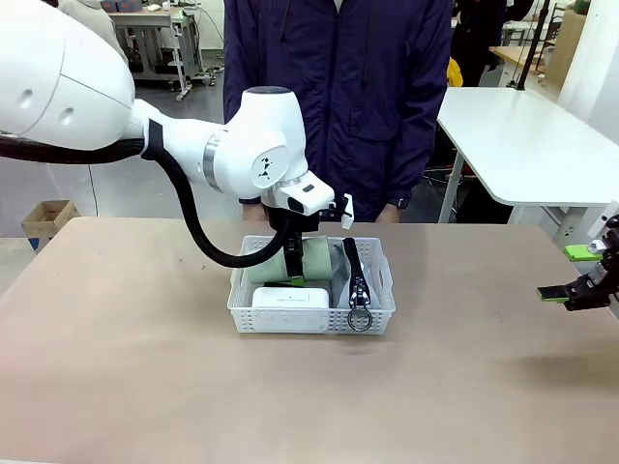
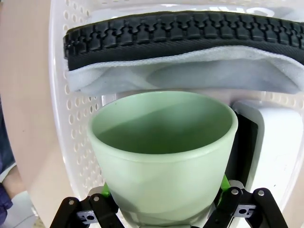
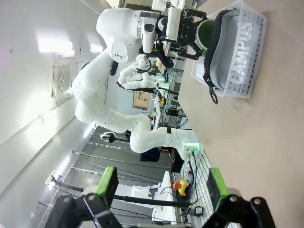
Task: Efficiently arrange items inside the basket to fit them all.
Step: Pick up the Reusable plastic cup and place it inside the Organizing basket.
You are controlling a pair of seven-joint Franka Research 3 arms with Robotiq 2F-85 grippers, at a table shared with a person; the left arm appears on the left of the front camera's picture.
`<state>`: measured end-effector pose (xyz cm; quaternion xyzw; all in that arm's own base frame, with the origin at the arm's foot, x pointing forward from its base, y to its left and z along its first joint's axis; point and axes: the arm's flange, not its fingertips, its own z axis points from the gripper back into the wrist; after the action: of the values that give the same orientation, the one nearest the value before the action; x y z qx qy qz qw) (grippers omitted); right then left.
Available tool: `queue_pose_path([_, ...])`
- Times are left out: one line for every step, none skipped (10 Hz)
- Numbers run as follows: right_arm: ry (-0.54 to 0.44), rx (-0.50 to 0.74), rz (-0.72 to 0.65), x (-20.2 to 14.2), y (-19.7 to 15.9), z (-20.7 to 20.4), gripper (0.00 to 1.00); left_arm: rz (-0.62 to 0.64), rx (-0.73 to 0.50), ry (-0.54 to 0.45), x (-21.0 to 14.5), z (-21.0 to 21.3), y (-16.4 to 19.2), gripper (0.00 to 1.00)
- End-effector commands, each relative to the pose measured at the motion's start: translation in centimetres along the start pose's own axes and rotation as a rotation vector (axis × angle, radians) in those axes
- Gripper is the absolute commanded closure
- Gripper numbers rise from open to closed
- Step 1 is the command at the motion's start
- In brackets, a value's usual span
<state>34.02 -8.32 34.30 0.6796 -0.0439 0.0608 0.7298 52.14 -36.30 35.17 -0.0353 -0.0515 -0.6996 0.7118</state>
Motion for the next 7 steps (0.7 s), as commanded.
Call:
queue_pose_path([0.014,0.003,0.017,-0.4,0.2,0.2,0.0,0.02,-0.01,0.036,0.4,-0.1,0.5,0.13])
queue_pose_path([0.014,0.003,0.017,-0.4,0.2,0.2,0.0,0.018,-0.009,0.045,0.4,-0.2,0.6,0.13])
queue_pose_path([0.014,0.003,0.017,-0.4,0.2,0.2,0.0,0.016,-0.014,0.066,0.5,-0.5,0.7,0.13])
queue_pose_path([0.014,0.003,0.017,-0.4,0.2,0.2,0.0,0.014,-0.018,0.072,0.5,-0.6,0.8,0.13])
queue_pose_path([0.014,0.003,0.017,-0.4,0.2,0.2,0.0,0.014,-0.023,0.077,0.5,-0.8,0.9,0.13])
queue_pose_path([0.014,0.003,0.017,-0.4,0.2,0.2,0.0,0.013,-0.034,0.075,0.4,-1.0,1.1,0.13])
queue_pose_path([0.014,0.003,0.017,-0.4,0.2,0.2,0.0,0.014,-0.044,0.066,0.3,-1.1,1.3,0.0])
